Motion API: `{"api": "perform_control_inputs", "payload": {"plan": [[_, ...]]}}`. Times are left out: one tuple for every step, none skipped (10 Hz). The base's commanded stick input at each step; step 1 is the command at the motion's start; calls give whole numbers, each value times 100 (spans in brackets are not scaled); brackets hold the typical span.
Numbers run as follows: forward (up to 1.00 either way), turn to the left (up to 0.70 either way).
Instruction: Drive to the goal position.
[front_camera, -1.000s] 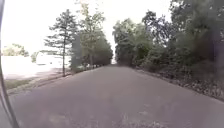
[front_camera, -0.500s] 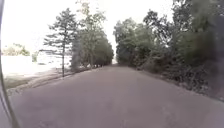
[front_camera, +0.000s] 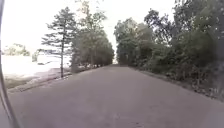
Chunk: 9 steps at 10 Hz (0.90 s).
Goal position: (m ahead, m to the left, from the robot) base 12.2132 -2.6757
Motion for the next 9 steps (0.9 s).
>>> {"api": "perform_control_inputs", "payload": {"plan": [[70, -2], [70, 0], [70, 0], [70, 0], [70, 0], [70, 0], [70, 0], [70, 0], [70, 0]]}}
